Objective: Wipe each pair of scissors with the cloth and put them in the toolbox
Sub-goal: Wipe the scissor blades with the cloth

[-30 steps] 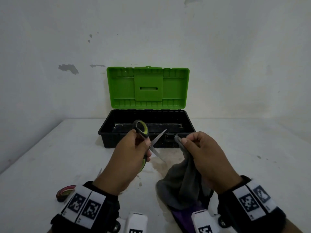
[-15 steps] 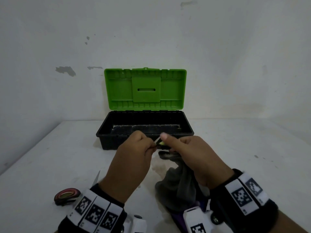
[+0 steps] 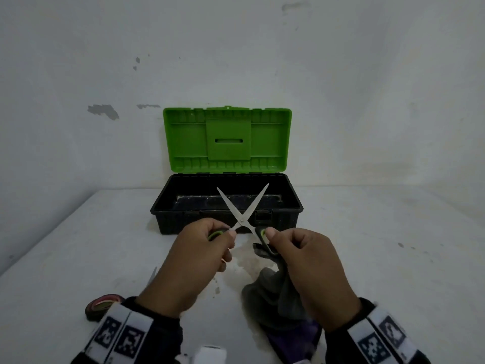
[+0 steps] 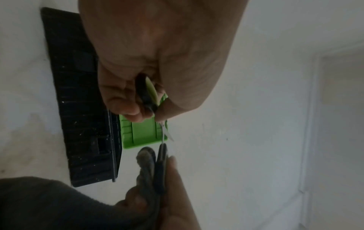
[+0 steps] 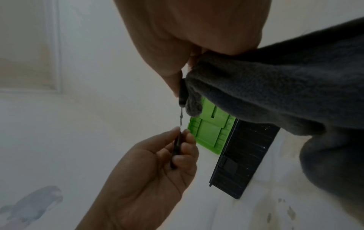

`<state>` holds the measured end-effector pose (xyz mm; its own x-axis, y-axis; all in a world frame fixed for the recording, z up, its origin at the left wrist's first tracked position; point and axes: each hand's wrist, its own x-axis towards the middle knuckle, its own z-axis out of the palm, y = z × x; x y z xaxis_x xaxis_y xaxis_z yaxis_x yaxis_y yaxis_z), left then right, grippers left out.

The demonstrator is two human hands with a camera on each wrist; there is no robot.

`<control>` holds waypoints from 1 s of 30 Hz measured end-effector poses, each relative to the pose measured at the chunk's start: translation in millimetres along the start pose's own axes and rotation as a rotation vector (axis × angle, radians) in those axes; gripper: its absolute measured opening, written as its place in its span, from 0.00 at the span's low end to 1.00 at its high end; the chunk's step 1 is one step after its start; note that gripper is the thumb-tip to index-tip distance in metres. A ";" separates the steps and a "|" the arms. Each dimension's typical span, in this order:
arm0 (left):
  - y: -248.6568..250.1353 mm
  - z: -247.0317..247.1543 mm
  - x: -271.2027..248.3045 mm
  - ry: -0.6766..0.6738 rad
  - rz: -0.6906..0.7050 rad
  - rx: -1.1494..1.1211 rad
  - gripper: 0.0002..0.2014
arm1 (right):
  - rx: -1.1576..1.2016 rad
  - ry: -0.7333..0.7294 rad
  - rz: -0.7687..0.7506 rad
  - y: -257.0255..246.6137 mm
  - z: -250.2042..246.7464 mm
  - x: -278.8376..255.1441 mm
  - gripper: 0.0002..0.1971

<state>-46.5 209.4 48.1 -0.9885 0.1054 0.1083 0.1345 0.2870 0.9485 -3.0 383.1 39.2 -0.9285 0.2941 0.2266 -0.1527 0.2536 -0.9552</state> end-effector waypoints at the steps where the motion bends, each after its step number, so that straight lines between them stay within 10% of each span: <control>1: 0.7 -1.9 0.5 -0.011 -0.003 -0.024 0.03 | -0.019 -0.013 -0.024 -1.2 -0.4 -3.0 0.19; 5: 7.4 -9.9 -3.8 0.038 0.107 -0.009 0.12 | 0.010 -0.096 -0.028 -8.0 -12.6 -9.4 0.23; 10: 14.6 -10.1 -13.2 0.074 0.226 0.129 0.17 | 0.064 0.071 -0.084 -4.9 -31.8 6.6 0.02; 16: 13.9 1.9 -12.3 0.122 0.281 0.253 0.17 | 0.174 0.067 -0.211 -16.9 -21.8 4.9 0.14; 30: 6.9 5.8 -11.0 0.126 0.360 0.306 0.16 | -0.146 0.181 -0.354 -5.8 17.1 -0.3 0.06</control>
<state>-34.4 215.8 51.6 -0.8736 0.1389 0.4663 0.4647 0.5222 0.7151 -7.6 365.7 41.4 -0.7514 0.3191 0.5776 -0.3898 0.4917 -0.7787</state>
